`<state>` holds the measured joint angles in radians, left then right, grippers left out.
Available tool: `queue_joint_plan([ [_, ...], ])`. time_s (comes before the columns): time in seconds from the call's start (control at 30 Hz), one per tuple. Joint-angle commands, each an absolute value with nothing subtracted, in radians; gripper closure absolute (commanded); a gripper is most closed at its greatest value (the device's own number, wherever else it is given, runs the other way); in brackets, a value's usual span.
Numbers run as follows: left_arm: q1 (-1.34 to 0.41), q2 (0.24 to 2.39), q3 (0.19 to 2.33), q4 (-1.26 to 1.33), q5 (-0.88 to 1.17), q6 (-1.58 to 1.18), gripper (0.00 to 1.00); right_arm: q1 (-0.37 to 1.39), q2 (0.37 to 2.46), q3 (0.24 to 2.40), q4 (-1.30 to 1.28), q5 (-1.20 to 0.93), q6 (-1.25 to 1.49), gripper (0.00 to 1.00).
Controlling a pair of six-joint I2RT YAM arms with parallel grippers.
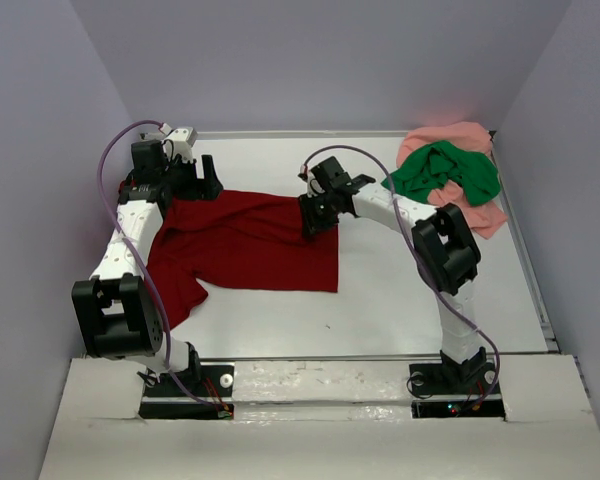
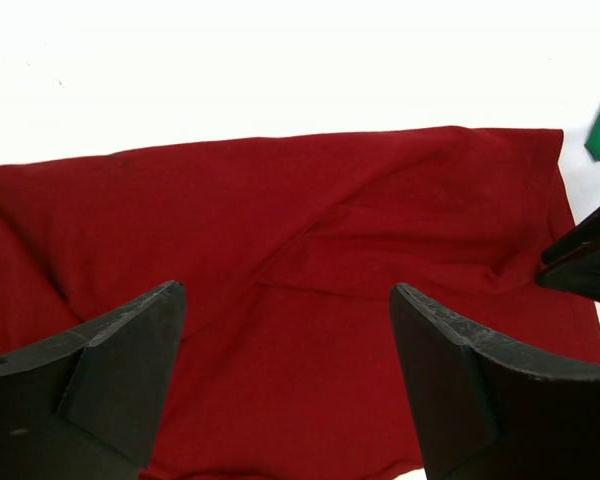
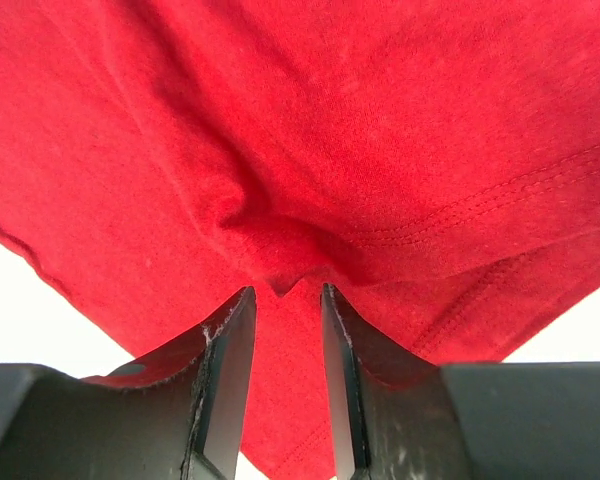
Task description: Fold and stack the t-shirts
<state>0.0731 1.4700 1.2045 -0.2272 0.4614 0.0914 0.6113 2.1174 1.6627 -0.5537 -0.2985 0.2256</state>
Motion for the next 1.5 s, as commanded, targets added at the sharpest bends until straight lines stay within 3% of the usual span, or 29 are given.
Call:
queue_joint_plan([
  [0.0, 0.069, 1.42, 1.201, -0.195, 0.483, 0.089, 0.08, 0.64, 2.068, 1.687, -0.546, -0.276, 0.202, 0.67],
  [0.13, 0.068, 1.416, 1.203, -0.193, 0.485, 0.089, 0.09, 0.649, 2.097, 1.707, -0.54, -0.304, 0.212, 0.79],
  [0.43, 0.068, 1.41, 1.2, -0.189, 0.489, 0.091, 0.08, 0.676, 2.149, 1.744, -0.535, -0.339, 0.224, 0.81],
  [0.47, 0.067, 1.41, 1.201, -0.189, 0.488, 0.092, 0.08, 0.676, 2.155, 1.749, -0.535, -0.341, 0.225, 1.0],
  [0.93, 0.069, 1.391, 1.19, -0.179, 0.486, 0.092, 0.09, 0.646, 2.138, 1.792, -0.537, -0.12, 0.152, 1.0],
  [1.13, 0.069, 1.384, 1.186, -0.179, 0.485, 0.091, 0.09, 0.626, 2.12, 1.812, -0.537, -0.141, 0.127, 1.0],
  [1.17, 0.069, 1.387, 1.187, -0.179, 0.485, 0.092, 0.09, 0.626, 2.117, 1.81, -0.535, -0.161, 0.121, 0.94],
  [1.23, 0.069, 1.39, 1.186, -0.179, 0.488, 0.091, 0.09, 0.626, 2.115, 1.806, -0.535, -0.222, 0.124, 0.68],
  [1.27, 0.069, 1.391, 1.187, -0.178, 0.488, 0.092, 0.09, 0.626, 2.112, 1.804, -0.535, -0.241, 0.126, 0.39],
  [1.3, 0.069, 1.396, 1.187, -0.178, 0.488, 0.092, 0.09, 0.626, 2.111, 1.796, -0.534, -0.27, 0.132, 0.32],
  [1.47, 0.068, 1.397, 1.187, -0.175, 0.488, 0.094, 0.09, 0.626, 2.099, 1.778, -0.534, -0.339, 0.146, 0.19],
])
